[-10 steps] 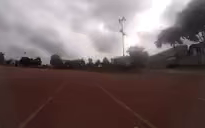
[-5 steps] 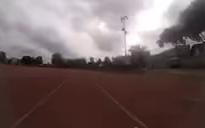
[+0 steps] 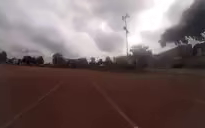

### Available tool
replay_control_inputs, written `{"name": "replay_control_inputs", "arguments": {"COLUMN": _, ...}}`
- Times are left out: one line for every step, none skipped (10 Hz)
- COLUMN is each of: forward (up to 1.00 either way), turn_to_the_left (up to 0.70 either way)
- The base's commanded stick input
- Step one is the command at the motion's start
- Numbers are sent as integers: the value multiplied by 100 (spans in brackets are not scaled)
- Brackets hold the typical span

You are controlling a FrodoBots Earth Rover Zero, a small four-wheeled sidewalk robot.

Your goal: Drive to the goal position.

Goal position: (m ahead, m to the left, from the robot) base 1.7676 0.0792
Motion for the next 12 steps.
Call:
{"name": "replay_control_inputs", "arguments": {"forward": 100, "turn_to_the_left": 0}}
{"name": "replay_control_inputs", "arguments": {"forward": 100, "turn_to_the_left": 0}}
{"name": "replay_control_inputs", "arguments": {"forward": 100, "turn_to_the_left": 0}}
{"name": "replay_control_inputs", "arguments": {"forward": 100, "turn_to_the_left": 0}}
{"name": "replay_control_inputs", "arguments": {"forward": 100, "turn_to_the_left": 0}}
{"name": "replay_control_inputs", "arguments": {"forward": 100, "turn_to_the_left": 0}}
{"name": "replay_control_inputs", "arguments": {"forward": 100, "turn_to_the_left": 0}}
{"name": "replay_control_inputs", "arguments": {"forward": 100, "turn_to_the_left": 0}}
{"name": "replay_control_inputs", "arguments": {"forward": 100, "turn_to_the_left": 0}}
{"name": "replay_control_inputs", "arguments": {"forward": 100, "turn_to_the_left": 0}}
{"name": "replay_control_inputs", "arguments": {"forward": 100, "turn_to_the_left": 0}}
{"name": "replay_control_inputs", "arguments": {"forward": 100, "turn_to_the_left": 0}}
